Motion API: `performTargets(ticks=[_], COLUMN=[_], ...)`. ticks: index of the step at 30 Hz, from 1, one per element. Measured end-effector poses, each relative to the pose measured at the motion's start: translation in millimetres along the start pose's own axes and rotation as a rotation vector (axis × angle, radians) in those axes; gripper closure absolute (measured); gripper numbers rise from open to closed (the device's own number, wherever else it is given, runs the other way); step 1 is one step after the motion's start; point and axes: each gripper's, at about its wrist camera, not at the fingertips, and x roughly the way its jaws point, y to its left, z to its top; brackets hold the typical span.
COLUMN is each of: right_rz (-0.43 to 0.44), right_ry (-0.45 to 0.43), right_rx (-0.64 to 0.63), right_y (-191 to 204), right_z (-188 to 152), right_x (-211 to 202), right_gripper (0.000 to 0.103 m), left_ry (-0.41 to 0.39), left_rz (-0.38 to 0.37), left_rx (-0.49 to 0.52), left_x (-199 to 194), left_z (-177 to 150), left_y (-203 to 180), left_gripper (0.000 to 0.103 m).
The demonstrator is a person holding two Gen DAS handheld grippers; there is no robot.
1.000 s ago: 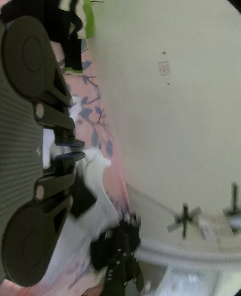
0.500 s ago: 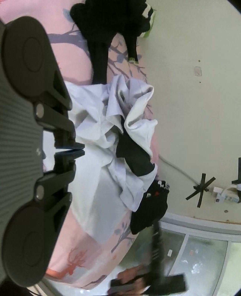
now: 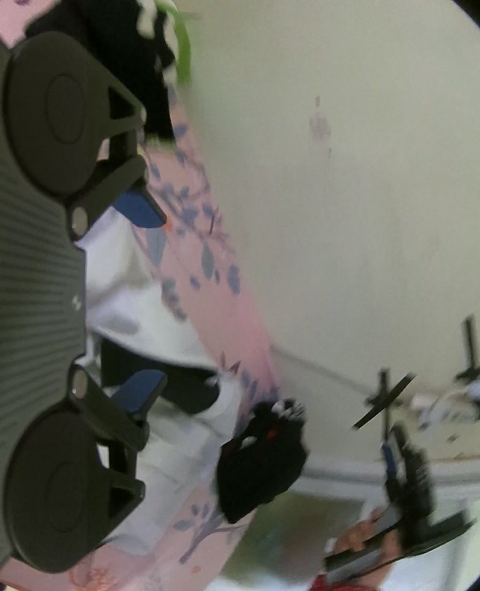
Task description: Fold small clothes
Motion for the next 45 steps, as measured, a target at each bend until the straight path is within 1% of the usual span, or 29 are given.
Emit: performTargets(ticks=[1, 2, 3, 5, 8, 10, 11, 13, 15, 17, 20, 22, 24, 25, 27, 29, 31, 33, 34, 35, 36, 37, 38, 39, 40, 41, 42, 43, 45], right_rz=[0.02, 0.041, 0.065, 0.112, 0.184, 0.219, 0.237, 0.261, 0.289, 0.3, 0.277, 0.26, 0.255, 0.259, 0.299, 0.342, 0.338, 0.3, 0.259, 0.227, 0.214, 0.2, 0.191, 0.198, 0.205, 0.206, 0.206, 0.216, 0.201], right_ry=[0.046, 0.094, 0.152, 0.266, 0.397, 0.457, 0.477, 0.499, 0.528, 0.539, 0.558, 0.551, 0.512, 0.48, 0.446, 0.445, 0.475, 0.548, 0.58, 0.595, 0.584, 0.553, 0.501, 0.422, 0.337, 0.229, 0.145, 0.043, -0.085], right_rx=[-0.007, -0.017, -0.028, -0.055, -0.091, -0.109, -0.124, -0.144, -0.159, -0.202, -0.256, -0.271, -0.29, -0.3, -0.295, -0.31, -0.35, -0.356, -0.353, -0.341, -0.318, -0.293, -0.272, -0.256, -0.243, -0.225, -0.206, -0.185, -0.158], right_y=[5.8, 11.5, 20.1, 36.4, 60.6, 74.0, 79.6, 89.6, 99.9, 110.9, 120.8, 121.8, 129.8, 136.5, 144.8, 158.4, 170.7, 173.9, 171.3, 166.9, 161.7, 157.8, 154.9, 152.6, 150.2, 146.3, 140.7, 134.3, 124.8], right_z=[-8.2, -17.6, -33.1, -62.5, -102.8, -122.2, -128.2, -135.8, -142.7, -144.1, -153.3, -155.6, -153.9, -151.2, -143.9, -142.9, -151.2, -166.6, -175.5, -183.1, -185.4, -182.4, -176.3, -167.7, -159.5, -151.1, -147.4, -148.8, -166.1], right_x=[11.4, 23.4, 37.9, 71.0, 108.9, 121.4, 127.3, 130.5, 129.6, 129.8, 133.1, 133.7, 123.3, 113.4, 95.9, 82.3, 77.9, 88.9, 96.8, 102.9, 103.8, 99.6, 90.4, 74.7, 56.0, 28.8, 5.9, -25.6, -75.4], right_gripper=[0.05, 0.05, 0.05, 0.05, 0.05, 0.049, 0.047, 0.045, 0.044, 0.042, 0.041, 0.041, 0.041, 0.041, 0.041, 0.041, 0.041, 0.045, 0.057, 0.075, 0.084, 0.097, 0.099, 0.099, 0.099, 0.102, 0.102, 0.102, 0.103], left_ry=[0.015, 0.039, 0.053, 0.034, -0.019, -0.041, -0.035, -0.002, 0.01, 0.018, 0.02, 0.021, 0.023, 0.023, 0.025, 0.026, 0.026, 0.027, 0.027, 0.027, 0.027, 0.026, 0.024, 0.017, 0.003, -0.018, -0.05, -0.079, -0.141], left_rz=[-0.003, -0.016, -0.041, -0.077, -0.114, -0.141, -0.155, -0.164, -0.161, -0.162, -0.174, -0.166, -0.159, -0.156, -0.15, -0.147, -0.144, -0.141, -0.141, -0.14, -0.137, -0.129, -0.12, -0.11, -0.102, -0.096, -0.091, -0.093, -0.114], left_rx=[0.017, 0.028, 0.027, 0.049, 0.206, 0.322, 0.366, 0.417, 0.429, 0.402, 0.359, 0.352, 0.344, 0.342, 0.337, 0.334, 0.331, 0.324, 0.32, 0.318, 0.315, 0.311, 0.304, 0.292, 0.275, 0.258, 0.234, 0.21, 0.157], left_x=[9.0, 18.1, 24.1, 21.7, -0.5, -16.7, -20.5, -23.0, -22.5, -21.4, -21.1, -21.2, -22.3, -21.9, -22.1, -22.1, -21.7, -21.8, -21.8, -22.0, -21.9, -22.0, -22.5, -24.1, -27.5, -32.2, -40.0, -47.7, -66.0], left_z=[-2.3, -4.6, -9.7, -26.1, -55.5, -77.6, -87.8, -104.9, -114.9, -117.2, -115.1, -114.8, -114.6, -113.8, -114.3, -114.6, -114.4, -114.5, -114.9, -115.3, -115.3, -114.9, -114.1, -112.4, -110.2, -107.9, -104.9, -102.6, -101.2], left_y=[-7.2, -12.4, -15.8, -25.2, -54.7, -76.5, -85.8, -100.6, -107.0, -106.5, -100.7, -100.5, -100.2, -98.7, -98.5, -99.5, -100.3, -100.8, -100.4, -99.9, -99.2, -98.0, -96.3, -94.1, -91.1, -88.0, -83.7, -80.3, -72.6], left_gripper=[0.06, 0.089, 0.089, 0.091, 0.091, 0.091, 0.092, 0.092, 0.092, 0.092, 0.092, 0.092, 0.092, 0.092, 0.092, 0.092, 0.092, 0.092, 0.092, 0.092, 0.092, 0.092, 0.092, 0.092, 0.093, 0.094, 0.094, 0.094, 0.094])
